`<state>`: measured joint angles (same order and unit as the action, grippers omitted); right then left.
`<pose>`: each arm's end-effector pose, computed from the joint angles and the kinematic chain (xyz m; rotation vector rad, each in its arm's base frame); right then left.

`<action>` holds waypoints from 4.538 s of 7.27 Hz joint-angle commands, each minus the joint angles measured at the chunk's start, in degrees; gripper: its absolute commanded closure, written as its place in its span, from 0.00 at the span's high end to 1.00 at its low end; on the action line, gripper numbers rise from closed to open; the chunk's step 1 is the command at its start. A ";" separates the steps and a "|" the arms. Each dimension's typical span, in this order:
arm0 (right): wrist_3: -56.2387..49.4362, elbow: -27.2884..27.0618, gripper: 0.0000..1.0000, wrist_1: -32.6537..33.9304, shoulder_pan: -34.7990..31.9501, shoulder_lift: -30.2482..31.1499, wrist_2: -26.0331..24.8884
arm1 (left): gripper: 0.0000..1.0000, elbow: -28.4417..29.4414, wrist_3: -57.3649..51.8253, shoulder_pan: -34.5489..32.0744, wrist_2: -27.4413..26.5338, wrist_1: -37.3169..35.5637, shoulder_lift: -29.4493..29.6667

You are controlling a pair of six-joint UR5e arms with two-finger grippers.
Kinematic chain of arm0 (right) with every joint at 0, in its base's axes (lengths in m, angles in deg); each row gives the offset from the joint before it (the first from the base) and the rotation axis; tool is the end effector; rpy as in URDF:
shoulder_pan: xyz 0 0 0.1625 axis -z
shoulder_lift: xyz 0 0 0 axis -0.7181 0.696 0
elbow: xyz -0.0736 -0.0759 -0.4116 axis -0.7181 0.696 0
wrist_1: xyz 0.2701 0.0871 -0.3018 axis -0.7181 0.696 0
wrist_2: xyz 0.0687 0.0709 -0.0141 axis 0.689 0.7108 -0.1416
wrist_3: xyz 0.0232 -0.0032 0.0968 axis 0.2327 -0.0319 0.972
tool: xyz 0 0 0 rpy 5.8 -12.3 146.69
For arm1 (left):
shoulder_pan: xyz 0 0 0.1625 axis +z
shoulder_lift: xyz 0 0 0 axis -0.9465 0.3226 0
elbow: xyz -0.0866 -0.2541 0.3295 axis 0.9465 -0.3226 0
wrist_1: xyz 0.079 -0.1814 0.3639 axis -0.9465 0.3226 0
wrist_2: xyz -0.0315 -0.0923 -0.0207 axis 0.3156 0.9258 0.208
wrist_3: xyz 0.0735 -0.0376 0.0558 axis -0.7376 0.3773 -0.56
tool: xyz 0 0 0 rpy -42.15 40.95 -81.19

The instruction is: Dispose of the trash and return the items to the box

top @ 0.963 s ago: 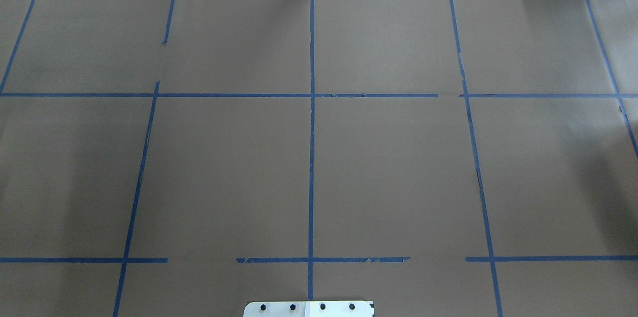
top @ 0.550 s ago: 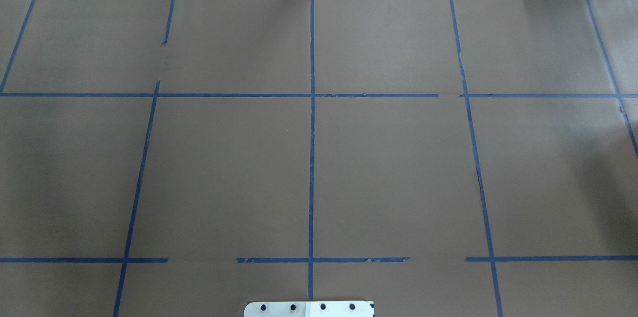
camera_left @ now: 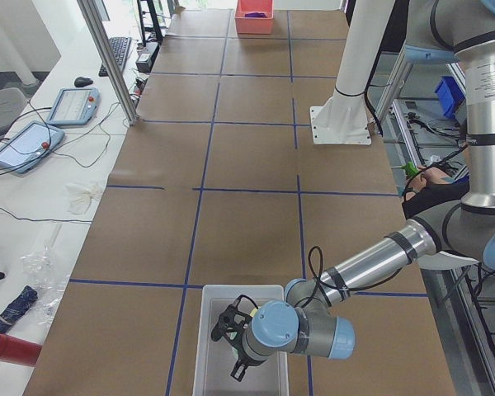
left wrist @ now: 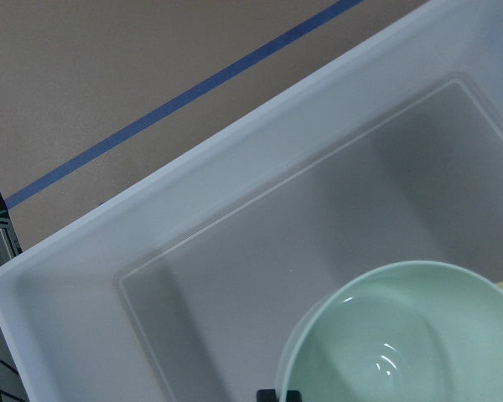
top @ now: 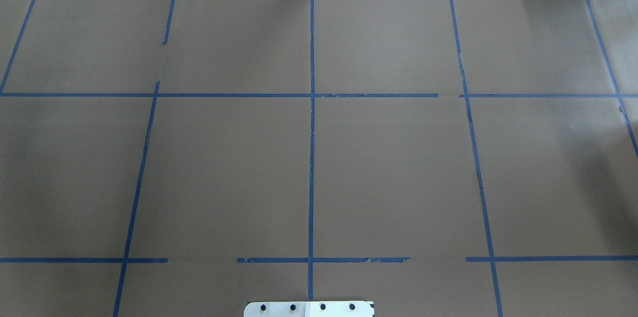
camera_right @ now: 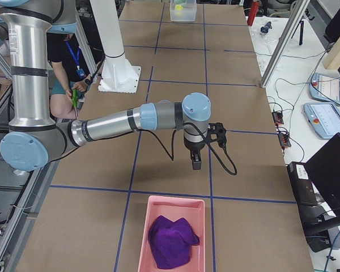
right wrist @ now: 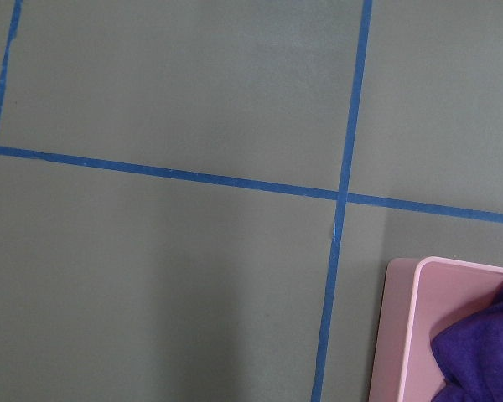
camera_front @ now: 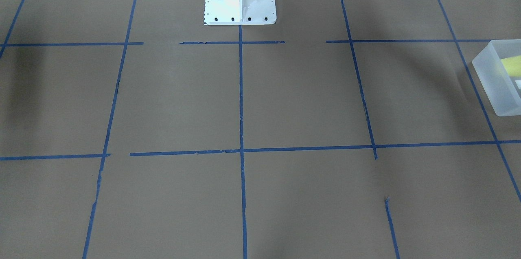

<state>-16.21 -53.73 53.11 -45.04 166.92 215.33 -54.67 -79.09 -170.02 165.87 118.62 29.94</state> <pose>0.0690 -0.4711 0.5348 0.1264 -0.8019 -0.0898 -0.1275 -0.3777 0.8161 0.3990 0.6243 0.3696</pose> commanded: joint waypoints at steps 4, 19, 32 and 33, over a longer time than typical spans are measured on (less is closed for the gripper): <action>-0.03 -0.01 1.00 -0.13 -0.03 0.43 -0.01 | 0.00 -1.89 -0.59 -2.93 0.01 -5.82 2.12; 0.06 2.88 1.00 0.31 0.06 2.98 0.07 | 1.00 -25.61 0.89 3.52 0.01 -43.74 8.52; 0.15 2.27 1.00 -0.48 0.06 5.35 0.16 | 1.00 -22.82 11.63 5.68 4.76 -37.90 4.13; 0.15 2.36 1.00 -0.48 0.06 5.35 0.16 | 1.00 -23.07 11.62 5.68 4.41 -37.90 3.87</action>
<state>-16.07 -51.46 52.62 -44.99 172.27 215.48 -77.90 -67.60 -164.34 170.61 80.61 33.88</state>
